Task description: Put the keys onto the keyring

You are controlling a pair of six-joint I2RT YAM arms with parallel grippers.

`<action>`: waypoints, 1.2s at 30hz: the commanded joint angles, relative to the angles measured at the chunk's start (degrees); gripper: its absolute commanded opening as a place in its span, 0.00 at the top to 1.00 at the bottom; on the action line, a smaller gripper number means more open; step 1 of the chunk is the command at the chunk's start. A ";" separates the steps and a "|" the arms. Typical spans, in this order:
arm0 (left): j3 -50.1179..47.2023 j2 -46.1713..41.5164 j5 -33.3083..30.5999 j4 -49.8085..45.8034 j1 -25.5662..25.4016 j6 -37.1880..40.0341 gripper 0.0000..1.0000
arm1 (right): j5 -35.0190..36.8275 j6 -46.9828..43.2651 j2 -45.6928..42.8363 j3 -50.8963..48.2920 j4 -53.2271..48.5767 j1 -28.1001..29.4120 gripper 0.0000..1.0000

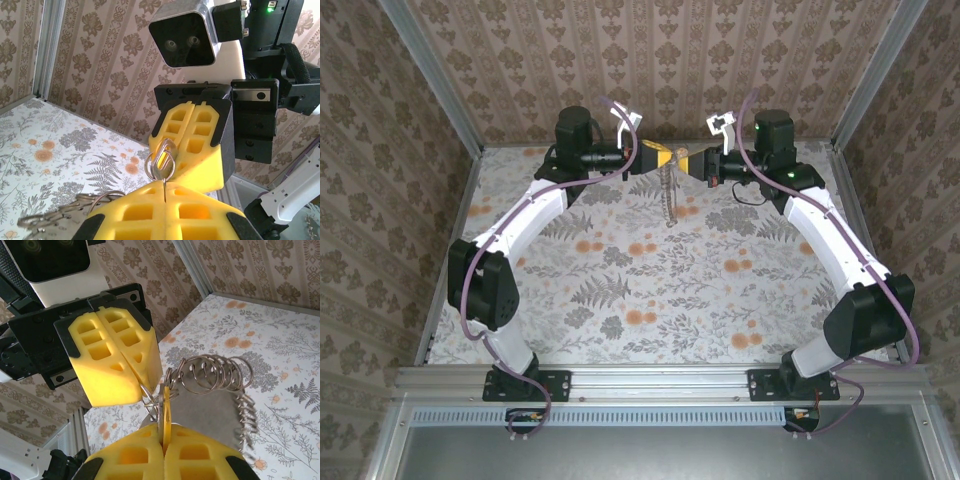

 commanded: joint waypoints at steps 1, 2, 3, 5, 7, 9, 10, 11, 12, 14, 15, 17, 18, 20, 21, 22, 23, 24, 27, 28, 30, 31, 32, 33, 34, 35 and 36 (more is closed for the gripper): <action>-1.34 -2.49 0.15 3.70 0.70 -2.28 0.86 | 0.24 0.61 1.21 2.77 1.83 -0.37 1.00; -1.67 -2.56 0.07 4.45 0.71 -2.91 0.80 | 0.13 0.67 1.47 2.93 1.87 -0.43 1.00; -1.87 -2.63 -0.02 4.90 1.49 -3.32 0.77 | -0.01 0.68 1.81 3.02 1.93 -0.32 1.00; -2.45 -2.92 -0.33 5.24 2.70 -3.63 0.69 | -0.20 0.59 2.74 3.28 1.94 -0.41 1.00; -3.06 -3.35 -0.64 5.58 3.14 -3.77 0.64 | -0.31 0.56 3.77 3.51 1.96 -0.41 1.00; -3.65 -3.78 -1.12 5.83 3.62 -3.96 0.62 | -0.66 0.49 4.89 3.83 2.13 -0.38 1.00; -4.02 -4.15 -1.31 5.86 3.92 -4.04 0.60 | -0.77 0.46 5.58 3.99 2.21 -0.37 1.00; -4.45 -4.48 -1.72 5.90 4.45 -4.08 0.60 | -1.00 0.50 6.28 4.24 2.31 -0.39 1.00; -4.80 -4.72 -2.09 5.94 4.77 -4.30 0.60 | -1.22 0.54 6.92 4.49 2.39 -0.36 1.00; -5.70 -5.36 -2.68 6.58 5.76 -4.98 0.59 | -1.73 0.72 8.68 5.28 2.66 -0.32 1.00; -6.15 -5.68 -3.21 6.56 6.26 -5.14 0.59 | -1.93 0.91 9.45 5.54 2.91 -0.31 1.00; -7.33 -6.44 -4.38 6.91 7.32 -5.55 0.58 | -2.25 1.02 11.53 6.75 3.10 0.08 1.00; -7.82 -6.74 -4.92 6.92 7.69 -5.81 0.57 | -2.32 1.18 12.55 7.33 3.25 0.27 1.00; -8.69 -7.38 -5.63 7.13 8.71 -6.24 0.56 | -2.40 1.29 15.11 9.04 3.51 0.85 1.00; -9.03 -7.65 -5.81 7.15 9.14 -6.41 0.56 | -2.49 1.37 16.47 10.07 3.54 1.22 1.00; -9.38 -7.84 -5.99 7.16 9.57 -6.62 0.55 | -2.56 1.46 18.08 11.44 3.49 1.51 1.00; -9.78 -8.23 -6.13 7.24 9.98 -6.79 0.55 | -2.61 1.63 19.87 13.03 3.30 1.81 1.00; -10.19 -8.50 -6.33 7.31 10.31 -6.89 0.55 | -2.76 1.80 21.48 14.52 3.32 2.00 1.00; -11.32 -9.48 -6.62 7.19 11.45 -7.16 0.55 | -3.38 3.03 27.08 19.58 3.41 2.98 1.00; -11.62 -9.94 -6.73 7.06 11.88 -7.16 0.55 | -3.60 3.29 28.93 21.54 3.25 3.36 1.00; -12.29 -10.69 -7.03 6.67 12.71 -7.08 0.55 | -3.90 3.53 32.37 25.06 2.51 4.17 1.00; -12.56 -11.12 -7.05 6.54 13.04 -7.07 0.55 | -4.08 3.71 33.87 26.49 2.32 4.50 1.00; -12.78 -11.40 -7.14 6.38 13.41 -7.02 0.55 | -4.26 3.95 35.39 27.82 2.24 4.77 1.00; -12.89 -11.63 -7.22 6.21 13.61 -6.99 0.55 | -4.44 4.15 36.49 28.68 2.21 5.04 1.00; -13.05 -11.88 -7.46 5.93 13.86 -6.90 0.55 | -4.57 4.68 37.54 29.17 2.71 5.38 1.00; -13.21 -12.06 -7.60 5.79 14.04 -6.84 0.55 | -4.62 5.09 38.38 29.23 3.11 5.69 1.00; -13.40 -12.31 -7.82 5.72 14.17 -6.82 0.55 | -4.62 5.29 39.06 29.01 3.44 6.01 1.00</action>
